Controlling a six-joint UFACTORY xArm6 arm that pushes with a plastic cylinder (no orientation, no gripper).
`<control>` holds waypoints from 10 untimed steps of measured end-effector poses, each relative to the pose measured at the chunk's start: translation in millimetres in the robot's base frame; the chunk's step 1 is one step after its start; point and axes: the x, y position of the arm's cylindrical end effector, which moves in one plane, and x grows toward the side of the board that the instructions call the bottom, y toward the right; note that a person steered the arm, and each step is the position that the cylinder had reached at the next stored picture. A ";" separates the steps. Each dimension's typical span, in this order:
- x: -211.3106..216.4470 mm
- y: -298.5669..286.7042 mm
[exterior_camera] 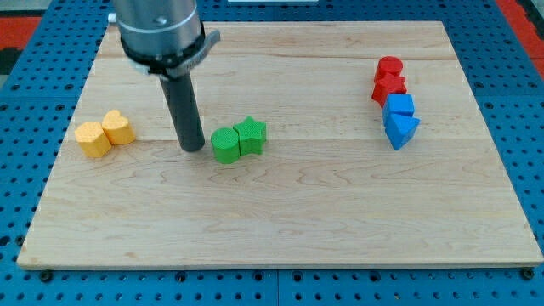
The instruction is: Separate the red star from the red circle
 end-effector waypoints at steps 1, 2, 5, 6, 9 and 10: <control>29.1 49.4; 31.9 161.9; -29.5 330.6; -60.7 316.1; -135.8 227.5; -142.4 211.3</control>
